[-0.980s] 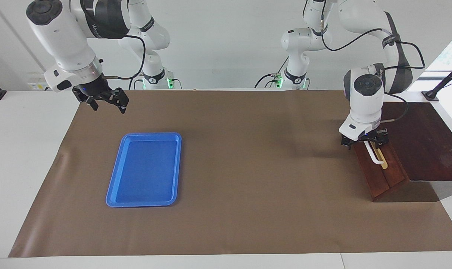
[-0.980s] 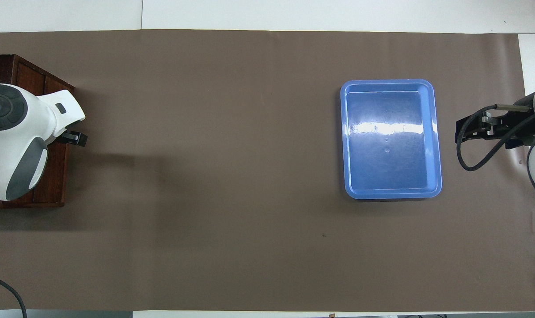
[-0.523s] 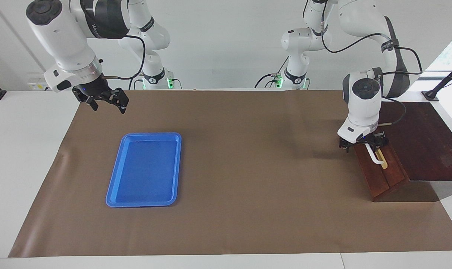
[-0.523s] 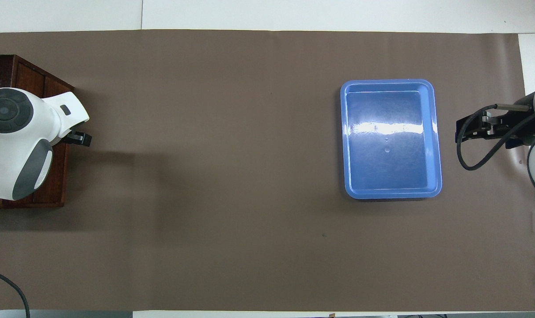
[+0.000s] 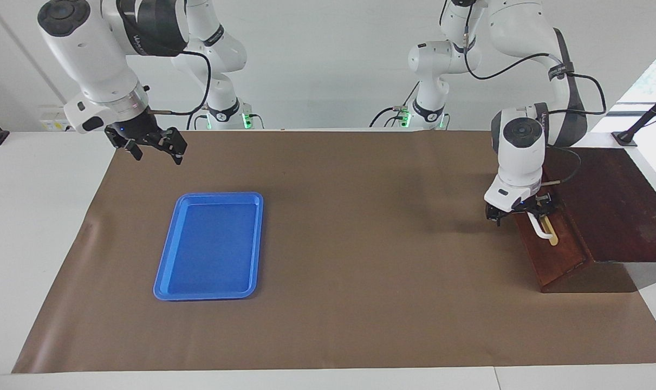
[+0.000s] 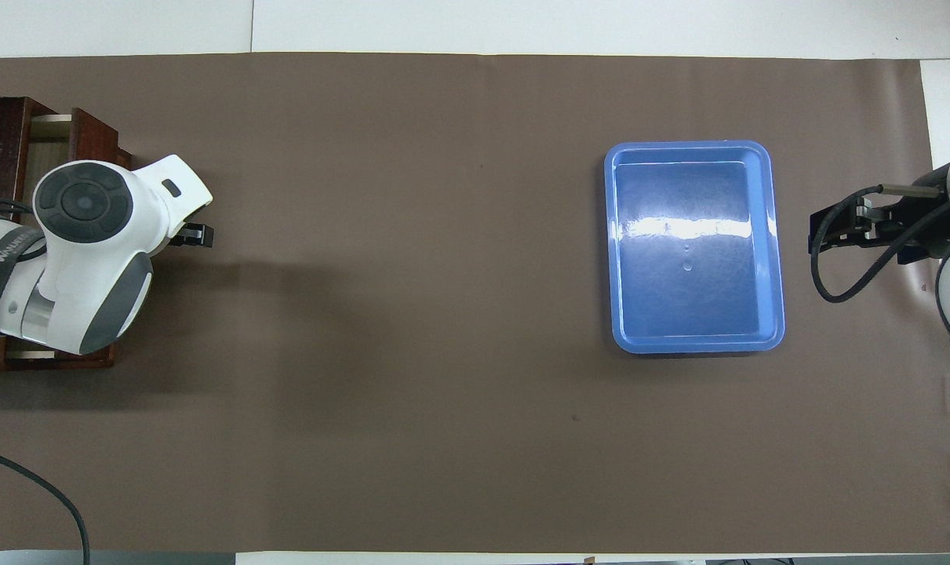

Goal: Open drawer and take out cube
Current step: 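Pull the white drawer handle outward with the left gripper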

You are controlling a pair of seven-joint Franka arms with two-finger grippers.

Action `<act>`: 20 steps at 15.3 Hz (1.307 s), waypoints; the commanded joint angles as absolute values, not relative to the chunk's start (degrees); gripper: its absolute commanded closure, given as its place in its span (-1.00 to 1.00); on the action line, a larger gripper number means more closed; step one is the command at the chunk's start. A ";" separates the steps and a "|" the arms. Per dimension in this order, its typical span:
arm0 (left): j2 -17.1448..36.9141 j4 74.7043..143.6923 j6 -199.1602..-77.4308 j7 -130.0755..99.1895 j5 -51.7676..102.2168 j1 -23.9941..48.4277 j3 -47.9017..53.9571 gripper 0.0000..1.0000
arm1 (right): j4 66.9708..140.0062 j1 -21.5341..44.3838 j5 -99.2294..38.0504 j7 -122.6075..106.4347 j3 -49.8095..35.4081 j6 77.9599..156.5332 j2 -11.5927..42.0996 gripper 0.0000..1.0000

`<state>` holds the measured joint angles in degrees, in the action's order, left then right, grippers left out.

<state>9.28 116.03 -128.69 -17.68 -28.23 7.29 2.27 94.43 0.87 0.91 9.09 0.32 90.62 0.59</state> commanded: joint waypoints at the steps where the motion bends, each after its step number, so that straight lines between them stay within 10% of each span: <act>1: 9.67 114.70 -128.85 -20.92 -23.84 11.33 1.85 -1.00 | 95.71 0.18 1.58 10.02 -0.35 90.53 -0.70 -1.00; 20: 10.63 109.98 -122.90 -27.69 -20.74 16.70 1.85 -1.00 | 95.71 0.18 1.58 10.02 -0.35 90.53 -0.70 -1.00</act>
